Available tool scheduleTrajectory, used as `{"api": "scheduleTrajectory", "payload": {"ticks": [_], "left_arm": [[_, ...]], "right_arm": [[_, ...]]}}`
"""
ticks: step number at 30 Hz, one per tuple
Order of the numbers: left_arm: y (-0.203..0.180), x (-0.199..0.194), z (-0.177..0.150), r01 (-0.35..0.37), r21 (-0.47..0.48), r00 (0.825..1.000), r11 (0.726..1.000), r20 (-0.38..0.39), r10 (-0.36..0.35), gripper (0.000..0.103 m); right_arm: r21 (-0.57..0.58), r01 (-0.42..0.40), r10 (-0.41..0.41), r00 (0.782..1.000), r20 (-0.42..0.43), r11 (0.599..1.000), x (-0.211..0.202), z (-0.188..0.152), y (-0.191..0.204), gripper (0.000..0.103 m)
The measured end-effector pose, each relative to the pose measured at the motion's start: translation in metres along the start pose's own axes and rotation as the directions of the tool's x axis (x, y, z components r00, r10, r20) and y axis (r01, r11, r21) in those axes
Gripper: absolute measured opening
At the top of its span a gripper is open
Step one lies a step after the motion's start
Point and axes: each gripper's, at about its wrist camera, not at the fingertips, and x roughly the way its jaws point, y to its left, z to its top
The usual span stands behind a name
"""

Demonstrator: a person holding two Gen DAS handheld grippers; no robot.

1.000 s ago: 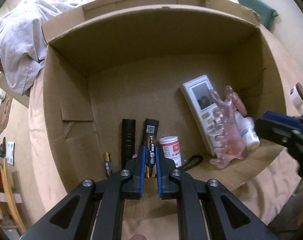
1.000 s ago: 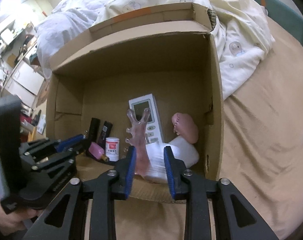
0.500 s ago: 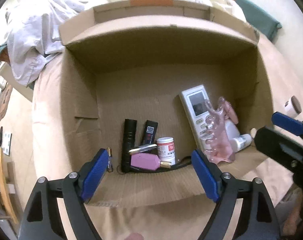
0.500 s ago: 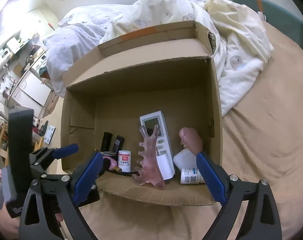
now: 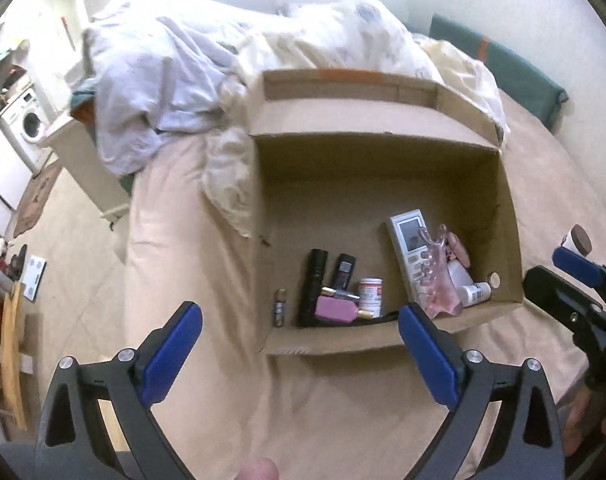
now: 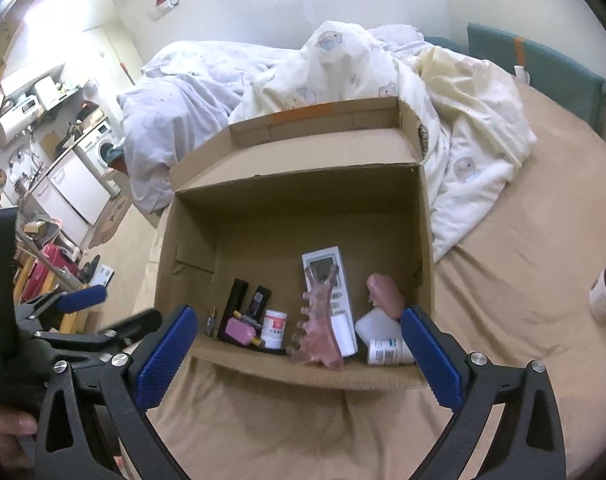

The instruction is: Organize rigid objects

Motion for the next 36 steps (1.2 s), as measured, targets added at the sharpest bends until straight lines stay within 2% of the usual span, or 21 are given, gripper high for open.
{"api": "scheduleTrajectory", "payload": {"ticks": [6, 10, 13, 19, 26, 36], "left_arm": [[0.009, -0.033, -0.026, -0.047, 0.007, 0.997, 0.999, 0.069, 0.047, 0.098], [0.018, -0.047, -0.039, -0.011, -0.002, 0.997, 1.000, 0.082, 0.012, 0.098], [0.021, -0.051, -0.046, 0.010, -0.013, 0.996, 1.000, 0.084, -0.009, 0.098], [0.024, -0.043, -0.057, -0.023, 0.008, 0.991, 1.000, 0.133, 0.021, 0.098], [0.045, -0.020, -0.050, 0.009, -0.110, 0.998, 0.994, 0.060, -0.003, 0.098], [0.034, -0.013, -0.054, 0.003, -0.088, 0.999, 0.996, 0.042, 0.001, 0.098]], "right_arm": [[-0.010, 0.014, -0.014, 0.999, 0.032, 1.000, -0.030, -0.020, 0.009, 0.103], [-0.002, 0.003, -0.003, 0.999, 0.033, 1.000, -0.045, -0.030, 0.016, 0.103], [-0.024, 0.029, -0.028, 0.998, 0.052, 0.999, -0.052, -0.037, 0.023, 0.103], [-0.010, 0.052, -0.051, 0.996, 0.078, 0.999, -0.047, -0.047, 0.022, 0.103], [0.005, 0.114, -0.114, 0.992, 0.051, 0.993, -0.023, -0.052, 0.015, 0.103], [0.027, 0.109, -0.109, 0.994, -0.023, 0.994, -0.003, -0.054, 0.009, 0.103]]}}
